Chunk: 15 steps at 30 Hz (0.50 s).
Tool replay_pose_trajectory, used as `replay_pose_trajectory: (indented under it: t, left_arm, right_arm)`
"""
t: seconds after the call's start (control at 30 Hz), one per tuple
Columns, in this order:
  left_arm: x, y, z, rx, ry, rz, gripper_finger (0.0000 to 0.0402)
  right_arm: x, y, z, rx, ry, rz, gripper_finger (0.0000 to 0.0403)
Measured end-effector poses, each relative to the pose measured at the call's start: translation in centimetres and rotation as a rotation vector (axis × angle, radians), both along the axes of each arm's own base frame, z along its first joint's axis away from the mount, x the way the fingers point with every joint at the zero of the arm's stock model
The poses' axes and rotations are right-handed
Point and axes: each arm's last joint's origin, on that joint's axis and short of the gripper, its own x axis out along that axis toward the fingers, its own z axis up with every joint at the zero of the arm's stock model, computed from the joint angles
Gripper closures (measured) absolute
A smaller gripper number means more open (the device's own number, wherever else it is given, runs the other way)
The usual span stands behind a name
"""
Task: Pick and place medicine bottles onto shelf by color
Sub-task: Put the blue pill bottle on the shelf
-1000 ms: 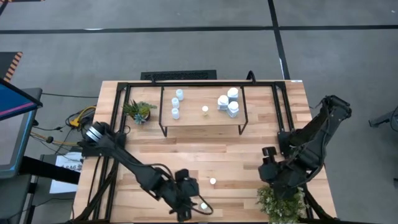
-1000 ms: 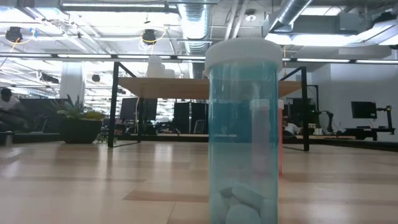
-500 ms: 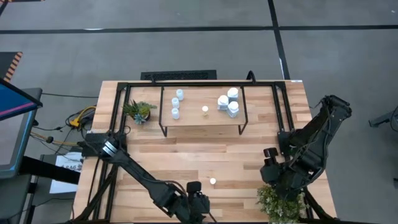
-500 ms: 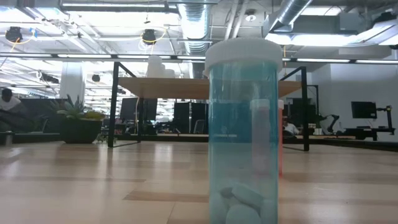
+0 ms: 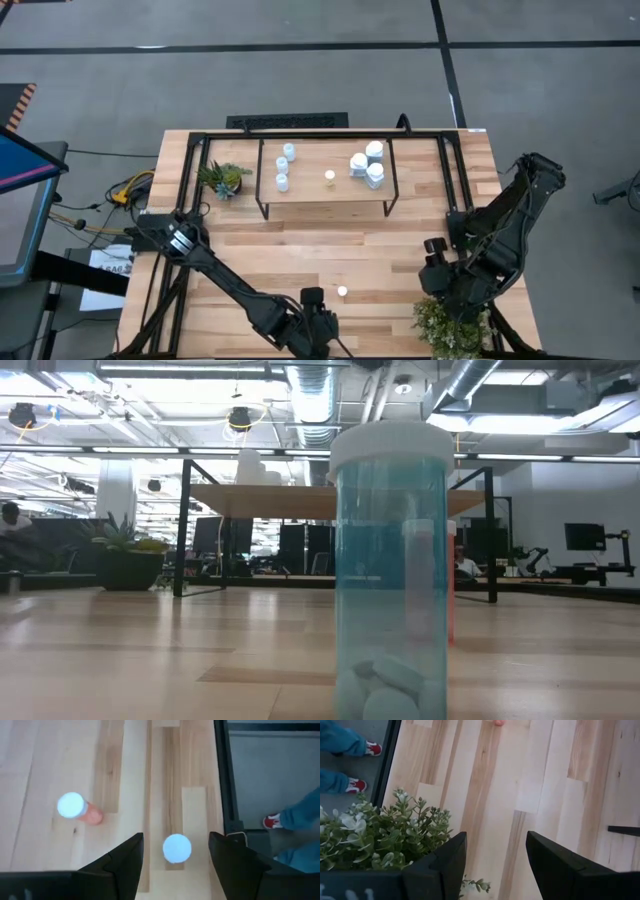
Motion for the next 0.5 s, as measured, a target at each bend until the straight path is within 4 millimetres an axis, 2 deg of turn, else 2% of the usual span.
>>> replay_pose_trajectory:
  t: [0.17,0.5]
  left_arm:
    - [0.3,-0.1,-1.4,0.006,0.040,-0.012,0.0191]
    - [0.3,-0.2,-1.5,0.015,0.044,-0.040,0.0191]
  right_arm:
    - [0.0,0.0,0.0,-0.003,0.003,0.000,0.0178]
    - [-0.2,-0.2,-0.1,-0.025,0.018,0.003,0.0178]
